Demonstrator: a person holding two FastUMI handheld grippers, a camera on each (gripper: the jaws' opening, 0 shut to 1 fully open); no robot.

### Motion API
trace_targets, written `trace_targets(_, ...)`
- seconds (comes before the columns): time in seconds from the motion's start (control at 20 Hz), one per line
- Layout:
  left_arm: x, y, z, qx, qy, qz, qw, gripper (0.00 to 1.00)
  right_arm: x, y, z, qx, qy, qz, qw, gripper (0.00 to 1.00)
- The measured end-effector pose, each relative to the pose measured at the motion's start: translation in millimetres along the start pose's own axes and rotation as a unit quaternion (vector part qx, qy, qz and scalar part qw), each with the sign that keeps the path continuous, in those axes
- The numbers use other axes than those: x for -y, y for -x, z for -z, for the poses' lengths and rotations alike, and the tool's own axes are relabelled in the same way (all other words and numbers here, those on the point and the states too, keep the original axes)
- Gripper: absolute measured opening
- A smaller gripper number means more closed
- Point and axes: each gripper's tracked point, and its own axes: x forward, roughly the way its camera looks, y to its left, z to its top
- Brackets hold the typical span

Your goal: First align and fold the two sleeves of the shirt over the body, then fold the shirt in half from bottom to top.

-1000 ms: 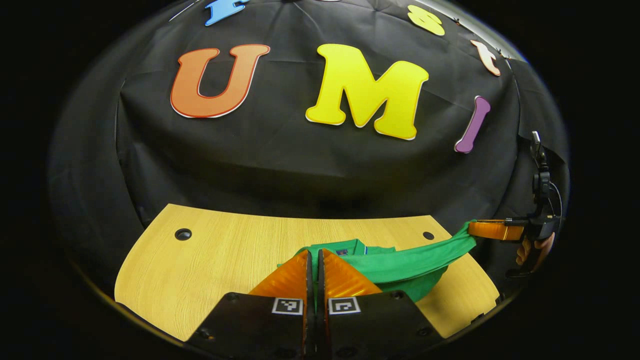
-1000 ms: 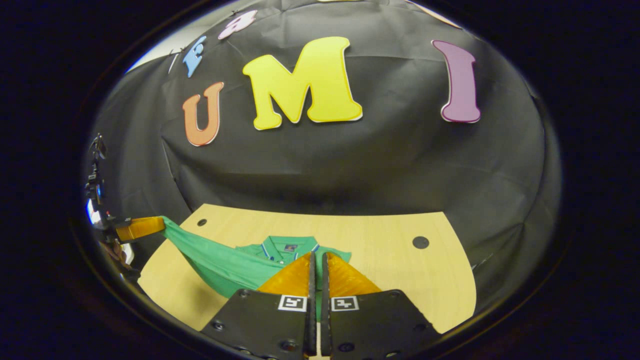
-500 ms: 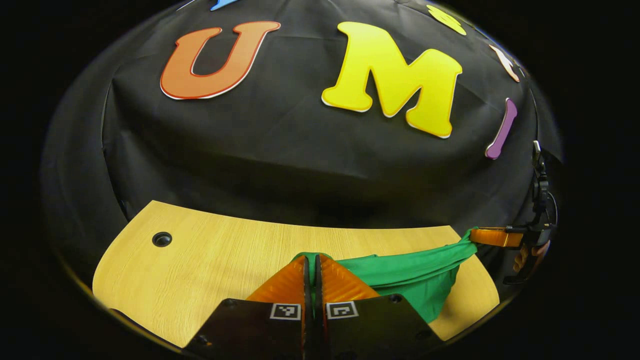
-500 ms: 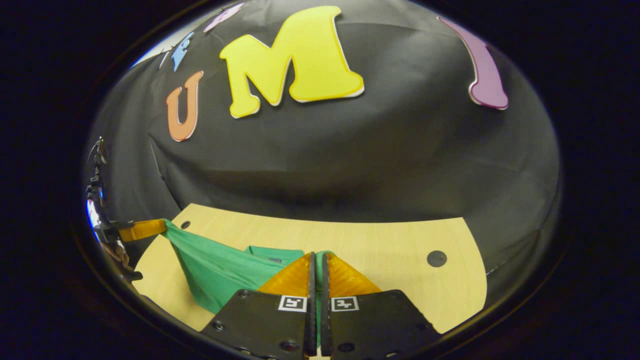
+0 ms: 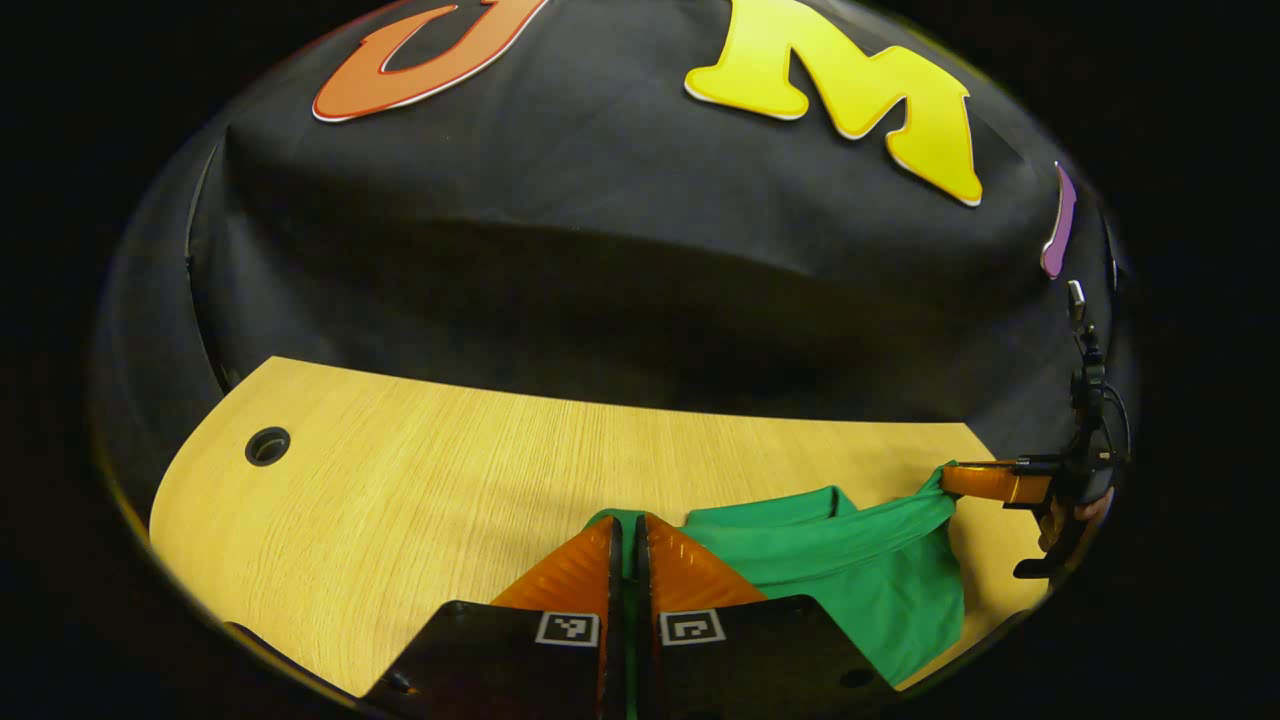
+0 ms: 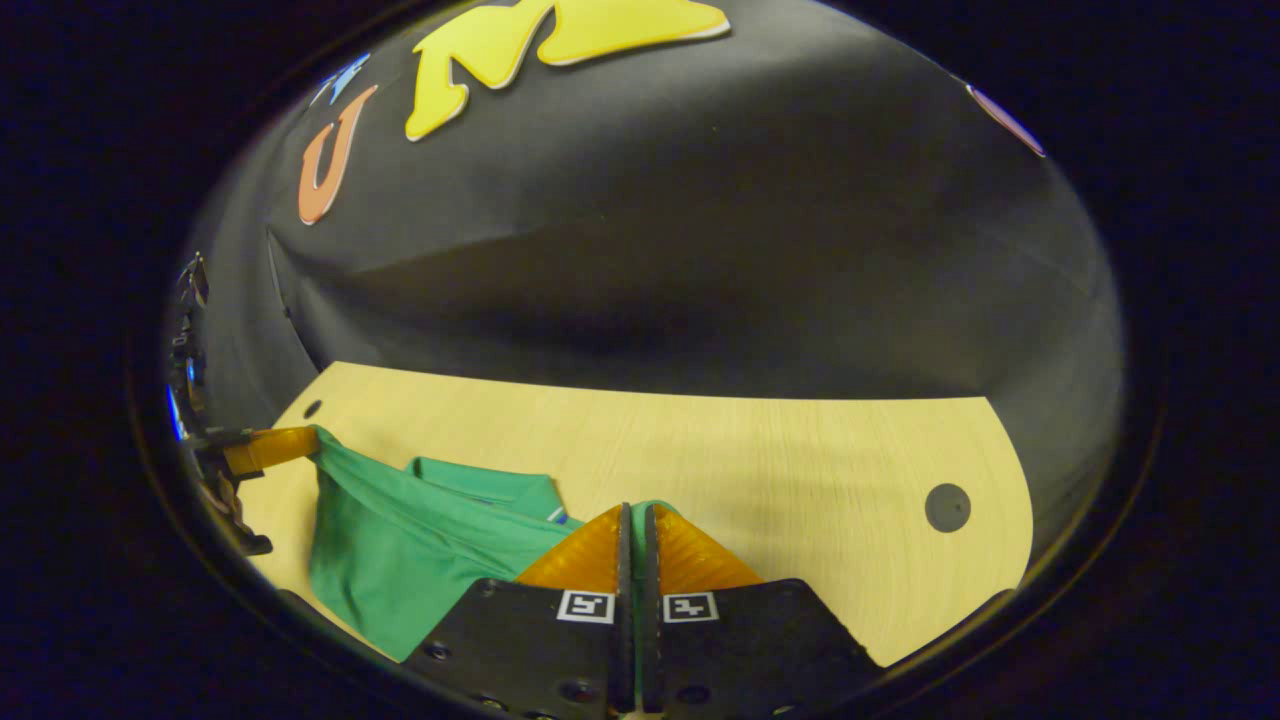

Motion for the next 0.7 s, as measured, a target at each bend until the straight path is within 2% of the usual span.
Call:
trace_targets(0.1,-5,-4,8,-0.008,0.003,-0.006,1.0,0.12,-1,-6,4,-0.003,-0.006,0.001,1.0,0.03)
trace_targets(0.15,-9,-4,11,-0.012,-0.001,-0.017,1.0,0.18,-3,-6,6,-0.007,-0.009,-0.001,1.0,0.03)
trace_targets(0.25,-13,-1,10,-0.013,-0.009,-0.028,0.999,0.25,-4,-7,8,-0.011,-0.006,0.002,1.0,0.16)
trace_targets(0.3,-13,3,7,-0.009,-0.008,-0.029,1.0,0.1,-6,-1,4,-0.004,-0.003,0.008,1.0,0.31)
trace_targets(0.35,-16,8,4,-0.001,-0.013,-0.04,0.999,0.4,-10,7,-3,0.011,0.001,0.013,1.0,0.27)
trace_targets(0.45,-16,21,-10,0.02,-0.026,-0.054,0.998,1.0,-15,36,-17,0.048,0.011,0.025,0.998,0.63)
trace_targets(0.5,-11,29,-16,0.029,-0.028,-0.056,0.998,1.0,-20,50,-23,0.061,0.012,0.03,0.998,0.82)
trace_targets(0.55,-8,42,-24,0.04,-0.029,-0.056,0.997,1.0,-25,66,-28,0.072,0.011,0.034,0.997,0.92)
trace_targets(0.6,-3,57,-33,0.052,-0.028,-0.056,0.997,1.0,-29,83,-32,0.082,0.01,0.037,0.996,0.96)
trace_targets(0.7,4,90,-54,0.076,-0.023,-0.064,0.995,1.0,-40,122,-43,0.106,0.011,0.045,0.993,0.97)
